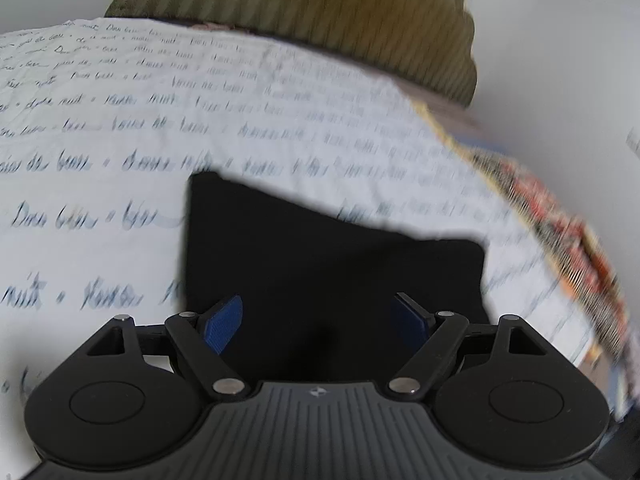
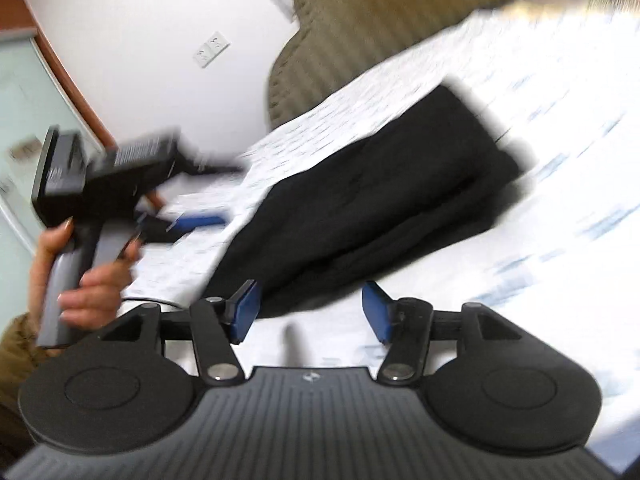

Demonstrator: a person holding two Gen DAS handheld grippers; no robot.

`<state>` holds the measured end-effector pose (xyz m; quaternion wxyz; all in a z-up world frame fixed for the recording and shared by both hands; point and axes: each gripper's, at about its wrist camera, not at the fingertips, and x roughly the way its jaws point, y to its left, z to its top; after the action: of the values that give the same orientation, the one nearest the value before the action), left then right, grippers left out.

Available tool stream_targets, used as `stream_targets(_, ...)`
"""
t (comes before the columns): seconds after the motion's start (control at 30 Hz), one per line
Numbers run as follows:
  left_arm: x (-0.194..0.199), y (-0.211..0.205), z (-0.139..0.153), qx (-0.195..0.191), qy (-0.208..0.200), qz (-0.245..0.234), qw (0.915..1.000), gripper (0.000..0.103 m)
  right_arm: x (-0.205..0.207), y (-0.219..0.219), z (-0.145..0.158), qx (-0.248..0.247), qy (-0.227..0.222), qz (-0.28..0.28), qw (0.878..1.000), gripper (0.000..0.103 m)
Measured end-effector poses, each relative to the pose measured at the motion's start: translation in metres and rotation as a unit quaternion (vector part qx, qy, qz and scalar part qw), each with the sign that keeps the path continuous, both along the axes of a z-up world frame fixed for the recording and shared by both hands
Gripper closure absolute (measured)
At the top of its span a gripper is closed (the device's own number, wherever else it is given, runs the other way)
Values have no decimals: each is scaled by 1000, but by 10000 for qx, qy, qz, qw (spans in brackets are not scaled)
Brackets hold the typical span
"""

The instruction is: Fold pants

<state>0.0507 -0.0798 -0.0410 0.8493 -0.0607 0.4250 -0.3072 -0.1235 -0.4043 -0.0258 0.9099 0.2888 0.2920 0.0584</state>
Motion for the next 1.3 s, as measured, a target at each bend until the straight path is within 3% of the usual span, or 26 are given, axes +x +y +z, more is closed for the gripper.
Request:
stream_targets(0.1,-10,1,-19,176,14,-86,9998,22,-10,-25,15,-175,-181,-706,9972,47)
stream_targets(0.2,-21,-5,-16,349,-312,-172,9988,22,-1,-41,22,-352,-249,-1022,9938,47)
stream_targets(0.33,-27,-5,-7,301,-491,-202,9981,22,16,-40,23,-862,-262,-934,9915,47)
stream_targets(0.5,-22,0,-6,169,-354,-76,9992,22,35,-42,11,-922,115,-932,9913,49)
stream_targets(0.63,-22,-2,-5,162,-372,-60,9992,22,26,-40,8,-885,242,-932,9914,49)
stream_targets(0.67,-22,-4,-4,165,-386,-62,9991,22,26,-40,7,-891,259,-955,9911,59)
stream_targets(0.7,-22,-7,-3,166,-403,-69,9990,22,26,-40,6,-874,234,-969,9912,75)
stream_targets(0.77,-22,-11,-2,179,-439,-72,9988,22,27,-40,9,-911,204,-962,9910,90)
stream_targets(0.9,-23,-14,5,132,-591,-54,9981,22,23,-45,13,-814,95,-1034,9913,96)
stream_targets(1.03,-22,-17,6,186,-658,-64,9976,22,7,-50,26,-933,-90,-1264,9875,97)
stream_targets(1.13,-19,-20,-1,237,-516,-100,9983,22,12,-53,5,-1011,422,-1236,9863,95)
stream_targets(1.2,-18,-19,-4,290,-495,-81,9983,22,11,-59,-5,-700,514,-1286,9879,90)
stream_targets(1.27,-17,-16,-2,296,-528,-29,9982,22,7,-62,2,-767,389,-1502,9849,79)
stream_targets(1.3,-15,-16,-1,272,-535,2,9982,22,7,-63,9,-890,297,-1626,9822,79)
